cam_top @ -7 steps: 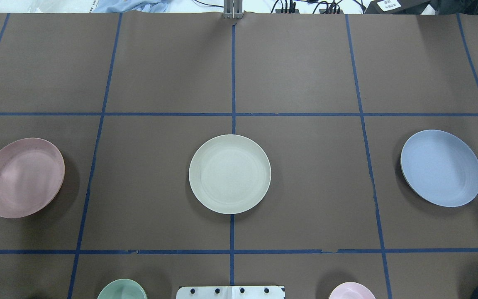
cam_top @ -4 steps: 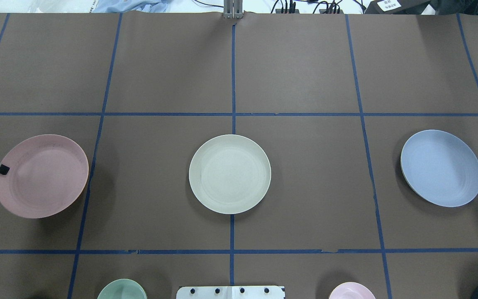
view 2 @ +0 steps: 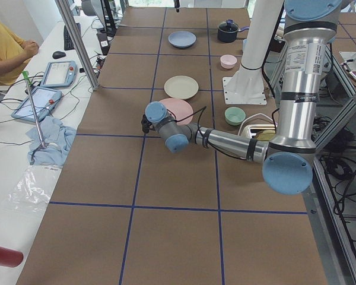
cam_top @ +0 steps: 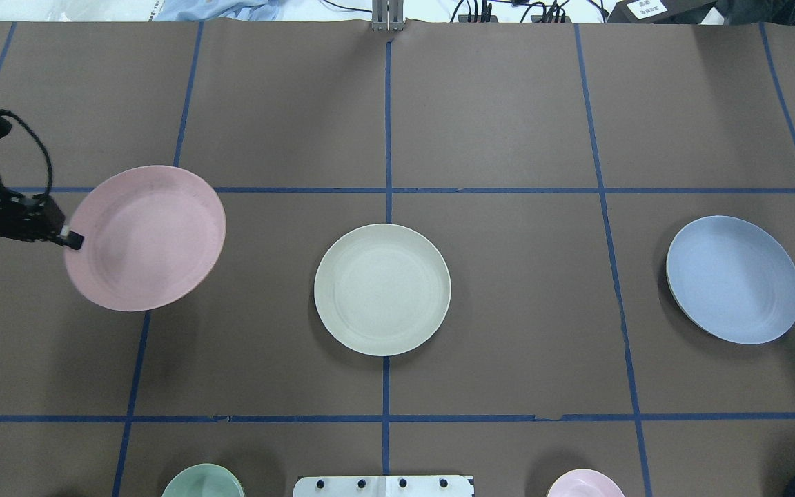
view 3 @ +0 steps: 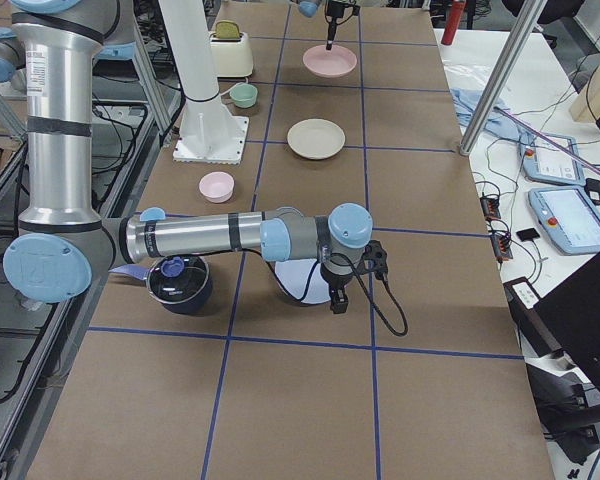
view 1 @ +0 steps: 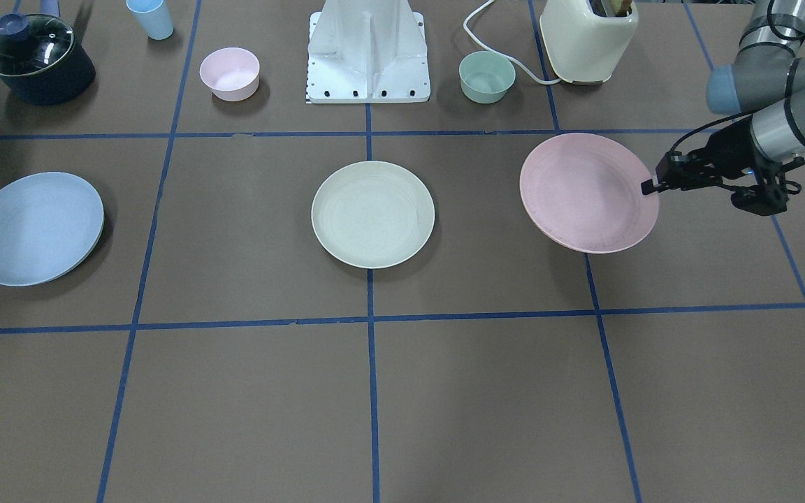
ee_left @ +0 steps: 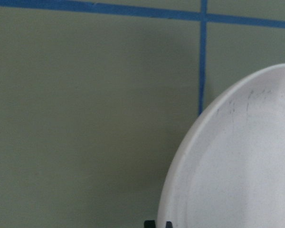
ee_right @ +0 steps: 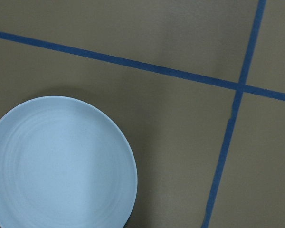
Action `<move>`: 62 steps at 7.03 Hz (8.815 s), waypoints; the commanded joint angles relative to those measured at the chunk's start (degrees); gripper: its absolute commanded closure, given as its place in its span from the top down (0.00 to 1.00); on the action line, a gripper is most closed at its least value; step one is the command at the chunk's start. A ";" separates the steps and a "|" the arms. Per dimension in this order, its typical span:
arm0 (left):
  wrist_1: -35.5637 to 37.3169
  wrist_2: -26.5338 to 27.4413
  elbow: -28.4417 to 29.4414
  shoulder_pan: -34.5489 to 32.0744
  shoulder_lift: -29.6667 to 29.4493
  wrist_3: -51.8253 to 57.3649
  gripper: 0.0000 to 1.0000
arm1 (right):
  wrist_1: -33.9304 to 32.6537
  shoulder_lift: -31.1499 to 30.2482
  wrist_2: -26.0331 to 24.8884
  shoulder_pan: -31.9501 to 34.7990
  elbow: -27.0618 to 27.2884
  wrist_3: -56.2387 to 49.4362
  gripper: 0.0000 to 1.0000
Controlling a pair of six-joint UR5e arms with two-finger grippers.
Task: Stack three plates with pink and blue
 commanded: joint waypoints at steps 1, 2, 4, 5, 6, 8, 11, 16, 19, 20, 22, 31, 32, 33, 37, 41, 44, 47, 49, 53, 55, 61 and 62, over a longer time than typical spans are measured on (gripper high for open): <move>0.23 6.10 -1.53 9.57 -10.94 -16.47 0.00 | 2.74 -0.37 0.77 -2.46 -0.29 0.09 1.00; 0.58 10.59 -0.66 15.62 -16.04 -23.15 0.00 | 2.83 -0.46 1.04 -2.81 -0.29 0.00 1.00; 0.67 18.08 1.01 20.41 -20.38 -24.36 0.00 | 4.14 -0.46 0.95 -4.22 -0.55 0.00 1.00; 0.58 21.06 3.19 22.25 -22.05 -24.36 0.00 | 4.58 -0.54 0.95 -4.57 -1.07 0.00 1.00; 0.58 22.83 3.91 23.49 -22.68 -24.27 0.00 | 4.68 -0.63 0.95 -4.66 -1.25 0.00 1.00; 0.58 22.94 4.62 23.77 -22.69 -24.19 0.00 | 4.68 -0.63 0.95 -4.84 -1.34 0.00 1.00; 0.49 25.56 5.85 27.43 -22.86 -24.36 0.65 | 4.68 -0.63 0.95 -4.84 -1.34 0.00 1.00; 4.68 28.39 -2.65 25.36 -21.81 -24.54 0.73 | 12.43 -1.07 0.86 -4.93 -7.29 0.09 1.00; 6.64 28.39 -4.95 24.12 -21.72 -24.54 0.73 | 23.37 -2.20 4.26 -4.93 -11.44 15.53 1.00; 6.64 28.39 -5.05 24.03 -21.46 -24.54 0.73 | 23.75 -2.04 5.77 -4.93 -12.06 18.08 1.00; 6.64 28.47 -5.13 23.77 -21.46 -24.54 0.73 | 24.10 -1.51 5.87 -7.11 -13.72 18.11 1.00; 6.64 28.47 -5.75 23.33 -21.28 -24.62 0.74 | 25.42 4.64 5.35 -13.45 -21.64 18.19 0.47; 6.73 28.47 -5.75 23.33 -21.28 -24.62 0.74 | 25.42 4.64 5.35 -13.45 -21.65 18.28 0.00; 6.65 28.47 -5.84 23.33 -21.28 -24.62 0.74 | 25.42 4.64 5.26 -13.45 -21.82 18.28 0.00; 6.73 28.47 -6.36 23.15 -21.28 -24.62 0.74 | 25.42 4.73 5.96 -13.37 -18.34 22.46 0.00; 11.92 28.21 -15.05 22.28 -15.85 -23.66 0.73 | 37.91 6.64 6.58 -19.91 -5.65 61.84 0.00; 11.92 26.64 -14.89 17.29 -11.11 -12.72 0.73 | 48.09 13.77 -12.51 -38.35 -0.50 92.14 0.00; 12.01 23.38 -14.10 13.40 -9.77 -8.98 0.73 | 47.66 14.04 -21.09 -48.06 4.01 97.82 0.00; 12.09 23.38 -14.10 13.48 -9.85 -9.07 0.73 | 39.30 20.59 -25.48 -52.37 3.93 97.91 0.00; 11.92 23.38 -13.75 13.40 -9.85 -9.07 0.74 | 33.42 24.42 -26.30 -53.62 4.02 98.00 0.00; 11.92 23.46 -13.75 13.48 -9.77 -9.07 0.74 | 33.51 23.98 -26.82 -53.62 3.58 98.00 0.99; 11.22 23.20 -14.27 5.96 -0.48 11.70 0.81 | 33.24 6.72 -14.48 -33.74 6.57 77.20 1.00; 11.22 21.81 -14.54 2.18 3.03 19.85 0.81 | 32.89 0.92 -10.43 -26.79 6.31 64.29 1.00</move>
